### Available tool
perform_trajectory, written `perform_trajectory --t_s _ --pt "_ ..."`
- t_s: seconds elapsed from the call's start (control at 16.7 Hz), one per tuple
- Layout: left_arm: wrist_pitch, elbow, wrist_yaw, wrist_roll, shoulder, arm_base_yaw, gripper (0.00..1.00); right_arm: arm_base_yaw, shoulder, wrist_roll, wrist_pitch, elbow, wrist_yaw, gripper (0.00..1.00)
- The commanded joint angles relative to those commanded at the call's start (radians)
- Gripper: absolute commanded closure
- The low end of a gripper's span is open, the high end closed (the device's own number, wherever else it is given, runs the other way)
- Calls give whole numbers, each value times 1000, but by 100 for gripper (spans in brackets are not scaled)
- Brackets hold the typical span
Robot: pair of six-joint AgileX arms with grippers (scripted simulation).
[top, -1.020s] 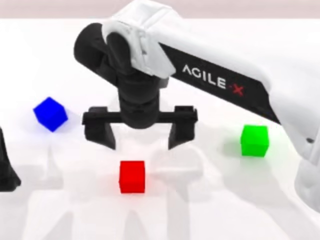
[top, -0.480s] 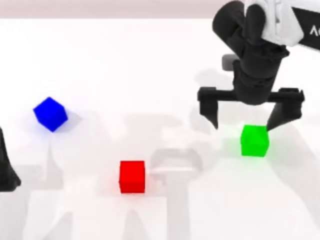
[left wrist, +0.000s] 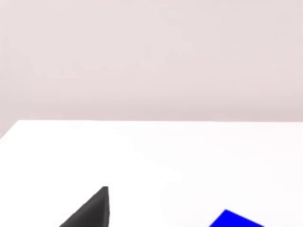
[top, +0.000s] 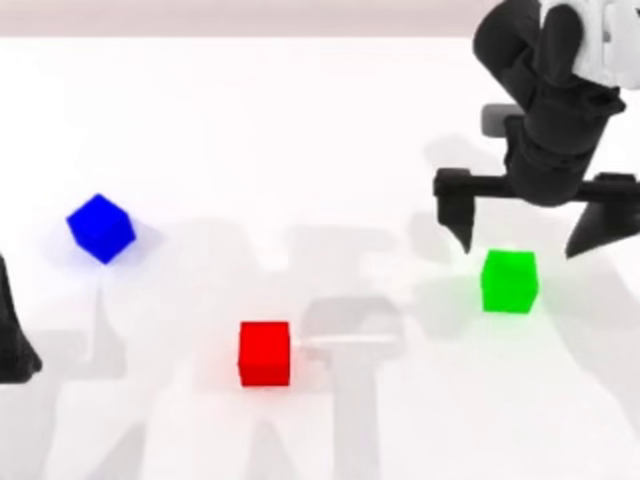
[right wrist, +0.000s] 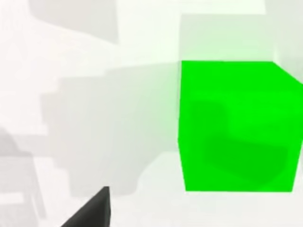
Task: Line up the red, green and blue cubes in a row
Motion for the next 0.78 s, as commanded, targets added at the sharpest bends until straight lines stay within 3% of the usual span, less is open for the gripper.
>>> perform_trajectory --t_s 0.54,0.78 --pt "0 0 0 0 0 0 0 -2 98 2 276 -173 0 0" --pt "0 0 0 0 0 0 0 -2 113 2 315 -198 0 0"
